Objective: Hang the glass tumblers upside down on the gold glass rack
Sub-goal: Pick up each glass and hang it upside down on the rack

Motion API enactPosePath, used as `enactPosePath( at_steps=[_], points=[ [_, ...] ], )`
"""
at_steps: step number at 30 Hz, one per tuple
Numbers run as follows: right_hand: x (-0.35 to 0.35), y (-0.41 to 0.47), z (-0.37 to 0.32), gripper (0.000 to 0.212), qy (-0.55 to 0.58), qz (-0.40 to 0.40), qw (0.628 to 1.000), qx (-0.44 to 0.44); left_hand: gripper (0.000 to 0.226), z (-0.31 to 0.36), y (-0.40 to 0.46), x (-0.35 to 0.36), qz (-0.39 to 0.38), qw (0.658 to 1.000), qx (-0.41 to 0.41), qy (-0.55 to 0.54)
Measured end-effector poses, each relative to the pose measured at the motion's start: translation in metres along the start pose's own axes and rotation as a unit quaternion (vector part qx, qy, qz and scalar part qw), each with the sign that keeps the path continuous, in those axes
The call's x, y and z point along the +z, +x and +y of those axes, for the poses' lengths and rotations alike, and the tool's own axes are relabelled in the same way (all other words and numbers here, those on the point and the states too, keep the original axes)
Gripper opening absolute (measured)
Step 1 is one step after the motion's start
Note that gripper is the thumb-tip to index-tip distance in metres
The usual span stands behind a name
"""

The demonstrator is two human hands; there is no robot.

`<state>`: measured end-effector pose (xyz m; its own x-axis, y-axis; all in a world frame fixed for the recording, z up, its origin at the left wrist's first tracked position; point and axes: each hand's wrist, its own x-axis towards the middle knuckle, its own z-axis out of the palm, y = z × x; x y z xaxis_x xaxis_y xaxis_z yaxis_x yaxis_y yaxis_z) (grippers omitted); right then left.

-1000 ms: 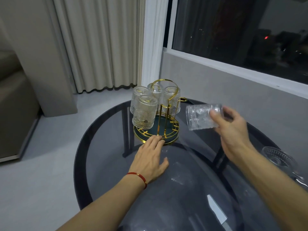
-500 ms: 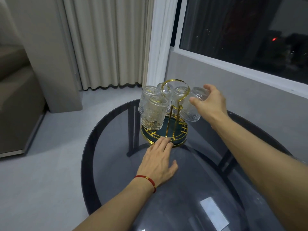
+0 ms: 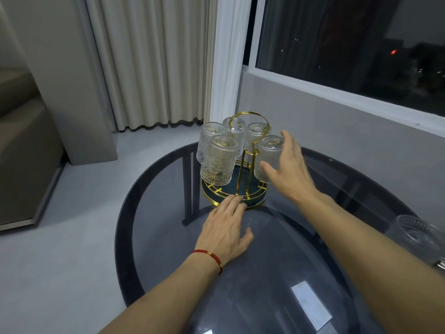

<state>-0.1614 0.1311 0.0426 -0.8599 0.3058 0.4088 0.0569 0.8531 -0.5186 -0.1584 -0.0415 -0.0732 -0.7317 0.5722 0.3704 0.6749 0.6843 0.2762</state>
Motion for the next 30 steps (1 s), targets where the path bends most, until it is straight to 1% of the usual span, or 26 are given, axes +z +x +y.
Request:
enactPosePath(
  at_steps=[3, 7, 10, 12, 13, 15, 16, 17, 18, 19, 20, 22, 24, 26, 28, 30],
  points=[
    [-0.007, -0.029, 0.013, 0.085, 0.009, -0.005, 1.000, -0.012, 0.062, 0.004, -0.001, 0.000, -0.015, 1.000, -0.004, 0.021],
    [-0.023, -0.081, 0.040, 0.078, -0.039, -0.051, 0.997, -0.035, 0.062, 0.015, -0.003, -0.003, -0.054, 0.997, -0.032, 0.039],
    [-0.038, -0.125, 0.064, 0.073, -0.061, -0.050, 0.996, -0.031, 0.062, 0.035, -0.007, -0.010, -0.082, 0.995, -0.051, 0.036],
    [-0.049, -0.148, 0.078, 0.067, -0.058, -0.021, 0.998, -0.022, 0.060, 0.051, -0.010, -0.014, -0.097, 0.994, -0.040, 0.026],
    [-0.055, -0.154, 0.084, 0.064, -0.065, 0.006, 0.998, -0.023, 0.060, 0.058, -0.012, -0.016, -0.097, 0.995, -0.029, 0.017],
    [-0.071, -0.160, 0.096, 0.061, -0.100, 0.095, 0.990, -0.028, 0.059, 0.075, -0.015, -0.023, -0.082, 0.996, -0.011, -0.019],
    [-0.081, -0.160, 0.101, 0.062, -0.107, 0.146, 0.983, -0.013, 0.059, 0.084, -0.017, -0.027, -0.069, 0.997, -0.008, -0.043],
    [-0.091, -0.158, 0.104, 0.065, -0.098, 0.192, 0.976, 0.025, 0.059, 0.092, -0.019, -0.032, -0.059, 0.996, -0.005, -0.065],
    [-0.098, -0.157, 0.106, 0.073, -0.074, 0.223, 0.969, 0.081, 0.059, 0.099, -0.021, -0.035, -0.051, 0.995, -0.002, -0.082],
    [-0.104, -0.158, 0.108, 0.083, -0.040, 0.236, 0.961, 0.142, 0.059, 0.106, -0.024, -0.039, -0.043, 0.995, 0.001, -0.096],
    [-0.107, -0.161, 0.114, 0.096, -0.007, 0.231, 0.954, 0.193, 0.058, 0.112, -0.026, -0.041, -0.033, 0.993, 0.005, -0.109],
    [-0.107, -0.167, 0.123, 0.117, 0.043, 0.182, 0.948, 0.257, 0.056, 0.121, -0.032, -0.045, -0.009, 0.990, 0.007, -0.138],
    [-0.106, -0.171, 0.129, 0.126, 0.086, 0.145, 0.938, 0.304, 0.054, 0.129, -0.036, -0.046, -0.002, 0.988, 0.002, -0.153],
    [-0.106, -0.169, 0.131, 0.122, 0.136, 0.163, 0.911, 0.353, 0.055, 0.134, -0.039, -0.046, -0.018, 0.986, -0.010, -0.163],
    [-0.108, -0.166, 0.131, 0.112, 0.162, 0.189, 0.888, 0.386, 0.055, 0.137, -0.038, -0.044, -0.035, 0.983, -0.027, -0.178],
    [-0.109, -0.164, 0.134, 0.096, 0.156, 0.189, 0.888, 0.389, 0.053, 0.140, -0.037, -0.045, -0.043, 0.977, -0.044, -0.205]
  ],
)
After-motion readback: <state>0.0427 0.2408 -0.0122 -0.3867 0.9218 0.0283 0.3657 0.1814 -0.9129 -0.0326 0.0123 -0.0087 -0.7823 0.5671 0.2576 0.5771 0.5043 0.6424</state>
